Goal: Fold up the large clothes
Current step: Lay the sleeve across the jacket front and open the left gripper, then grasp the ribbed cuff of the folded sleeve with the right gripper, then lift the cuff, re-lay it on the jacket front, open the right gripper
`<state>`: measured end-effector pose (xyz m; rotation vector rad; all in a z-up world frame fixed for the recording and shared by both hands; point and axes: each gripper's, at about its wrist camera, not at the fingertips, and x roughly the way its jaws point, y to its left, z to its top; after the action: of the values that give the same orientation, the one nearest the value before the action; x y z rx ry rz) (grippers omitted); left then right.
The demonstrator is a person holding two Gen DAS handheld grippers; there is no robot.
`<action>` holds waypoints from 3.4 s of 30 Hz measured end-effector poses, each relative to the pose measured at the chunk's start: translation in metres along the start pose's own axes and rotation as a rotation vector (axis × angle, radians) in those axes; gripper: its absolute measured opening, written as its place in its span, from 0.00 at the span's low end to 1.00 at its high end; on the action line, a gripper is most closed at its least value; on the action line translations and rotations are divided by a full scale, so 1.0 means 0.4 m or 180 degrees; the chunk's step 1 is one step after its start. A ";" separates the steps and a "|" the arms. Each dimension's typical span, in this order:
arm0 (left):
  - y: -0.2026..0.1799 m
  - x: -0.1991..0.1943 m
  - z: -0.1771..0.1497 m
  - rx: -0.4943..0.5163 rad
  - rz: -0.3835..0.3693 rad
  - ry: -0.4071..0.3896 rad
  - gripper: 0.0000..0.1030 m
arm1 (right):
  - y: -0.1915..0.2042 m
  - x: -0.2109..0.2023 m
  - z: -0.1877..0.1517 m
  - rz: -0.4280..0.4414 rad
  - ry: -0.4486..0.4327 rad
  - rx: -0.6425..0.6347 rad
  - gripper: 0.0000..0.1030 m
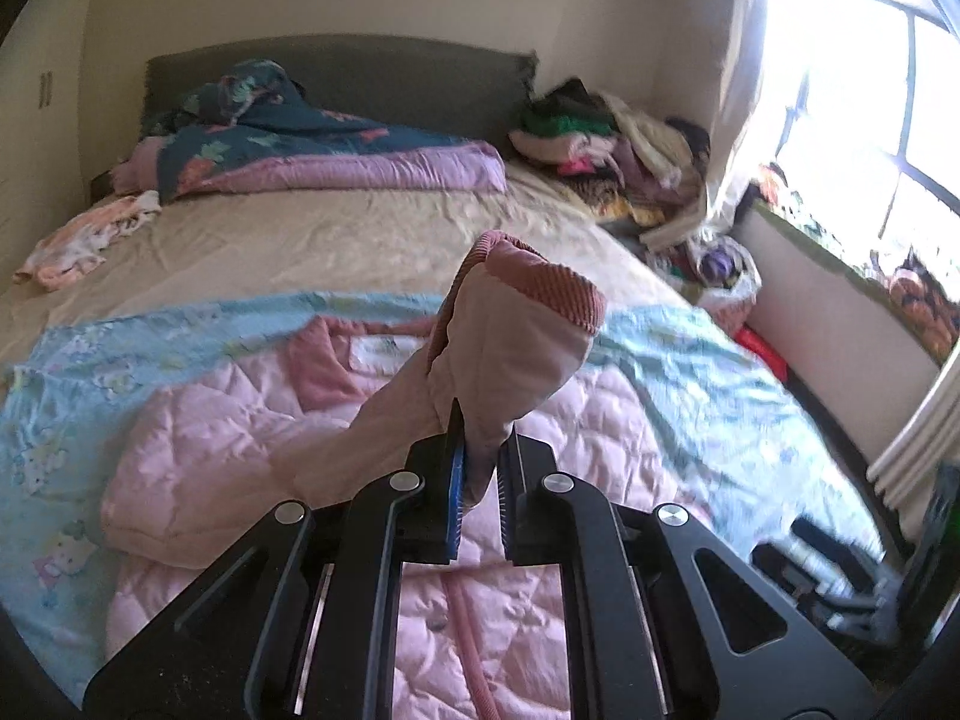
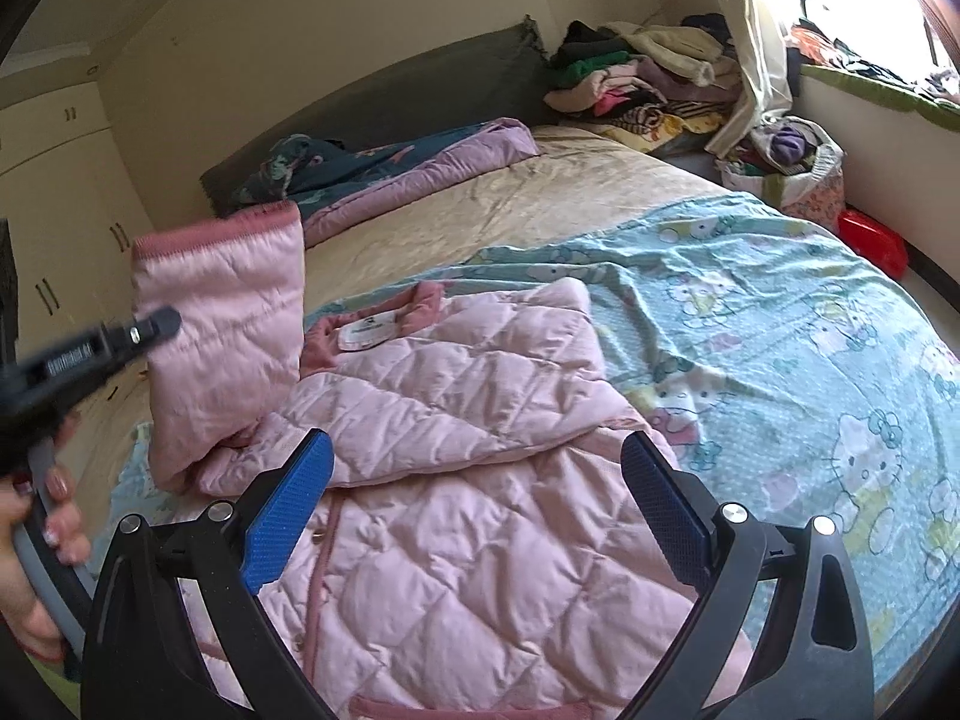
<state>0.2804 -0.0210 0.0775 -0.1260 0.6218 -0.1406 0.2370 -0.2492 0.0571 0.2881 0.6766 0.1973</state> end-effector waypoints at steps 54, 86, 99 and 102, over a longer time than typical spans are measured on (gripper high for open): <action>0.104 0.020 -0.195 0.0470 0.0139 0.0659 0.91 | 0.038 0.139 -0.070 0.0249 0.0619 0.0206 0.93; 0.513 -0.074 -0.190 -0.0778 0.0721 0.0402 0.91 | 0.284 0.203 0.003 0.0624 0.0233 -0.0778 0.15; 0.495 0.043 -0.067 -0.0798 0.0565 0.0441 0.91 | 0.209 0.216 0.164 0.0459 0.0046 -0.1242 0.15; 0.481 0.086 -0.062 -0.0780 0.0513 0.0538 0.91 | 0.165 0.268 0.123 0.0352 0.0194 -0.1129 0.15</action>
<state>0.3113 0.1605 0.0073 -0.3020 0.8139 0.0825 0.3448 -0.1675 0.0523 -0.0212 0.6734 0.4275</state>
